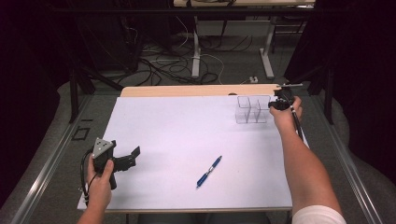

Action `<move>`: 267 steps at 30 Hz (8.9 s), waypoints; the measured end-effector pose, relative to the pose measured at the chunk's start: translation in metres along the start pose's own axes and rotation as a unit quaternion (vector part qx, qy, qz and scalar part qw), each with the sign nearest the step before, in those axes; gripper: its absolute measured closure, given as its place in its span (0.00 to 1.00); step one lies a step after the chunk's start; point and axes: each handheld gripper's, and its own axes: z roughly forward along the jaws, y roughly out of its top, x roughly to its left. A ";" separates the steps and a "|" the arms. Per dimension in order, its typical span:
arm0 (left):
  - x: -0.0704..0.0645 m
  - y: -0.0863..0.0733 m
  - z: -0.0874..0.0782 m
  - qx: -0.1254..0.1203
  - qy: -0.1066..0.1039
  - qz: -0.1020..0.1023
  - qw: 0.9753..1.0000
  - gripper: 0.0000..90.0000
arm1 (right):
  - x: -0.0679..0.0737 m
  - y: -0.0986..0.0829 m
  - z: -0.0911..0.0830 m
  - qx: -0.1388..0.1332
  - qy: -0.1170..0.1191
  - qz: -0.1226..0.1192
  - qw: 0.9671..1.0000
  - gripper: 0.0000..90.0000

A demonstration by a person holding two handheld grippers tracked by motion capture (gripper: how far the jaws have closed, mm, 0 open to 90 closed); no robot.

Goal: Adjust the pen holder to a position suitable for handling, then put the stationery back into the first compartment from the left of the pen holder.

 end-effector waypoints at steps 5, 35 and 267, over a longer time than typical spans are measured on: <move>0.001 0.000 0.000 0.001 -0.001 0.000 1.000 0.00 | 0.004 0.000 -0.001 0.006 -0.006 0.002 1.000 0.98; -0.001 0.000 0.002 -0.001 -0.003 -0.007 1.000 0.00 | 0.049 -0.016 -0.019 0.049 0.035 0.033 0.998 0.98; -0.211 0.017 0.154 0.356 -0.224 0.035 0.907 0.88 | 0.025 -0.142 -0.100 -0.108 0.111 -0.106 0.982 0.01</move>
